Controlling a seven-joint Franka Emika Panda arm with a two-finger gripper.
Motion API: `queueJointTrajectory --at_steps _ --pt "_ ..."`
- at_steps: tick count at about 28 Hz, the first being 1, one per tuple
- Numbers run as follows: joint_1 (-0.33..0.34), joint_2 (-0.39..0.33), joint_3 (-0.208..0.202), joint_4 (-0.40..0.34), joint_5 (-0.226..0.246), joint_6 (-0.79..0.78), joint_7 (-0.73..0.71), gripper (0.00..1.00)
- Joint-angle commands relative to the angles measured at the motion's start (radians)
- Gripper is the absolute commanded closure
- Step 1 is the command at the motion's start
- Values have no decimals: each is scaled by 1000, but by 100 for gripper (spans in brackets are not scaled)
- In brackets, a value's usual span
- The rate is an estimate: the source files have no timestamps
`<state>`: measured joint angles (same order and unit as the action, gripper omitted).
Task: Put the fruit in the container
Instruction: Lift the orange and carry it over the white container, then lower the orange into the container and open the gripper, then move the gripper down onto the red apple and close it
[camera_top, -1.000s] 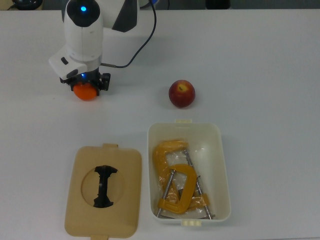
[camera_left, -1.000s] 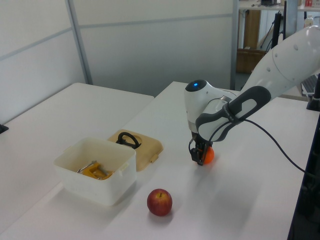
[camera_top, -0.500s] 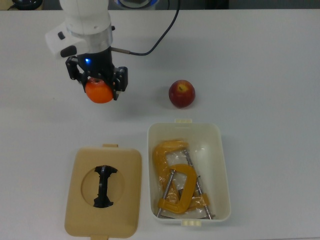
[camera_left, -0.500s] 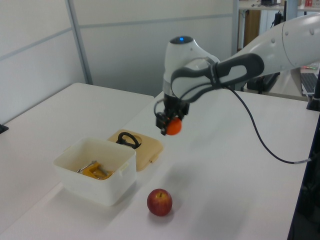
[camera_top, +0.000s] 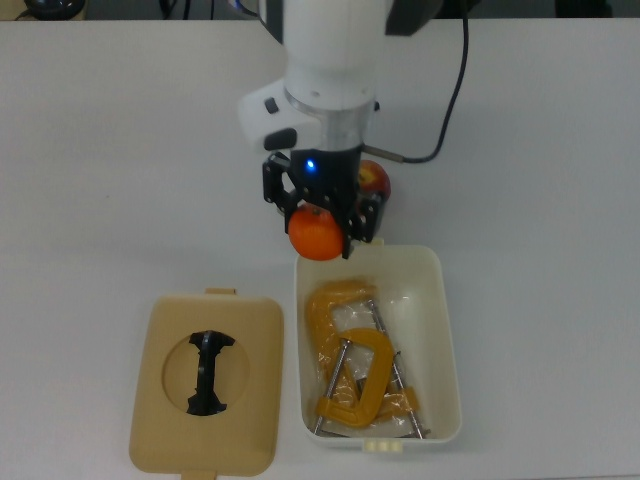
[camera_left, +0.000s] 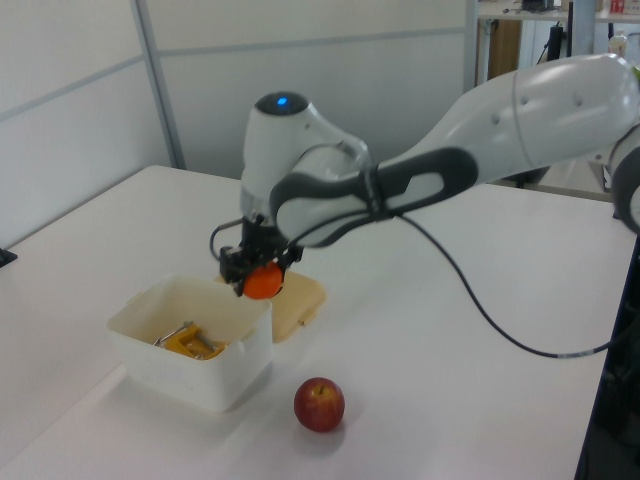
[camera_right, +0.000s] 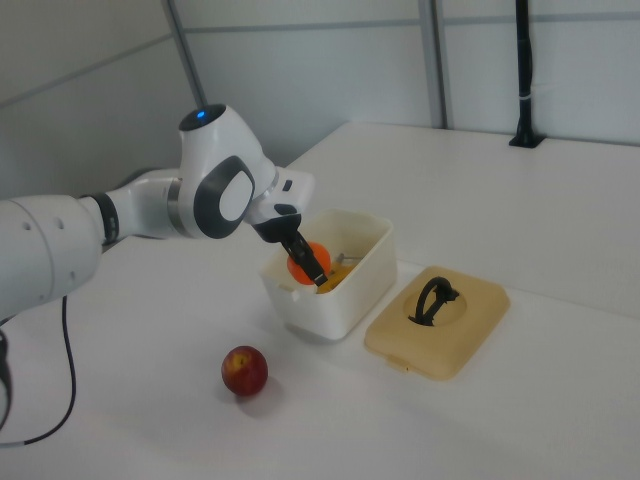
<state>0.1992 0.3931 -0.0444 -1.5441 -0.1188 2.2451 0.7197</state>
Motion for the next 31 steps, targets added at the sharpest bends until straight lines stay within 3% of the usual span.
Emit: queueJointTrajectory --at_steps 1,2,3,4,5,7,13,16,17,18,20,26,31 --pt "42 96 -9 79 -67 53 145 82" --pt "48 107 -11 90 -77 53 165 61" --pt "55 119 -11 97 -91 51 187 26" --pt "62 127 -11 102 -107 51 211 0" --pt "66 128 -9 104 -143 51 251 0" --pt "66 127 -8 102 -166 47 259 0" --pt "66 73 -6 78 -157 -7 175 0" --pt "65 12 1 46 -112 -134 31 0" --pt "65 -8 4 29 -84 -172 -26 0" --pt "66 -48 6 -16 -27 -240 -148 0" --pt "66 -92 6 -62 8 -280 -228 0" --pt "75 -198 24 -206 18 -318 -299 0" --pt "81 -191 49 -255 8 -302 -296 0"
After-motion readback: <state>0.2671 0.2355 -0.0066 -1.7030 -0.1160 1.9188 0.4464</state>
